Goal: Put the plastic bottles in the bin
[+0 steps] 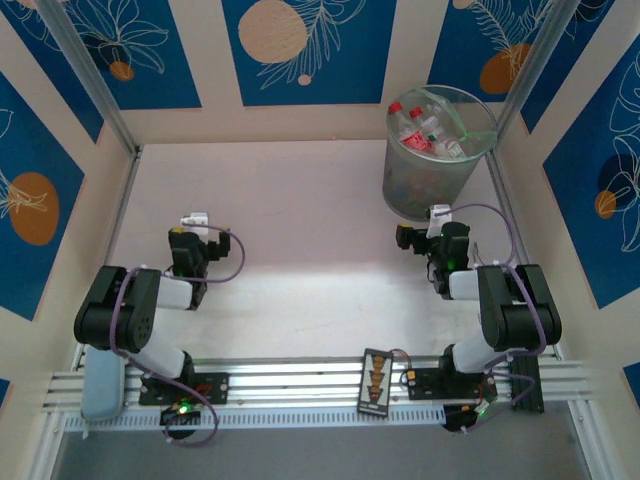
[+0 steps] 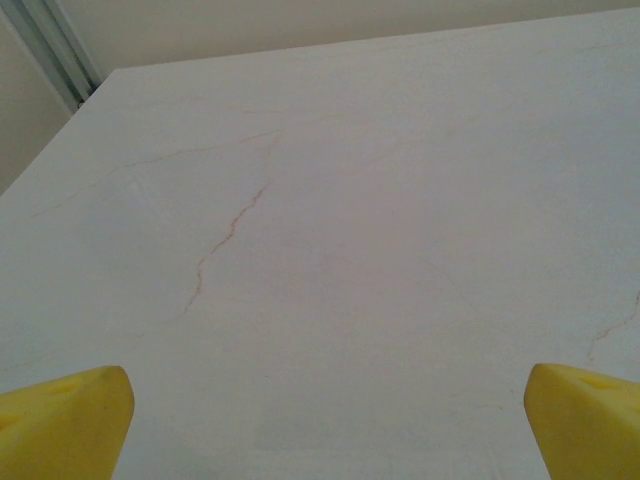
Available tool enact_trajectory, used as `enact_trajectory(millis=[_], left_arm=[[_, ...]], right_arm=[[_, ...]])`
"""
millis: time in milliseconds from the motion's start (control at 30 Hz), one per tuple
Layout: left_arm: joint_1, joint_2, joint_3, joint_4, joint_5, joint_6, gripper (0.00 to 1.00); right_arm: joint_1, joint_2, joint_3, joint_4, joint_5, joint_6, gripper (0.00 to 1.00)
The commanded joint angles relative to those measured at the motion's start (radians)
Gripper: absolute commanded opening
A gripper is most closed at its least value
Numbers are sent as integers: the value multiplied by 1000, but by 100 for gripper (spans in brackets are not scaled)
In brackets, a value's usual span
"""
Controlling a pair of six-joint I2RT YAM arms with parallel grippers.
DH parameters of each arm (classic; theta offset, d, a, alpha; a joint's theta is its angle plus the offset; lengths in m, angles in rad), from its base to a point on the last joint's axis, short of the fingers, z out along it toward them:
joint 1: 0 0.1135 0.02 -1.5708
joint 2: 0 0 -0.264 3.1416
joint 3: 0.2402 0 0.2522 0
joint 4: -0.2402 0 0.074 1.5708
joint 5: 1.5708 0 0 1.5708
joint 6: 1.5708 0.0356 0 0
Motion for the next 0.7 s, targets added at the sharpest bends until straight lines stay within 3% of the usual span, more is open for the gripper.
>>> enact_trajectory(millis=[0,667], left_arm=[[7,1,2,33,6,-8,100],[7,1,3,32,5,-8,100]], right_arm=[[-5,-1,21,12,-14,11,99],[-10,-2,22,8,-21,14,99]])
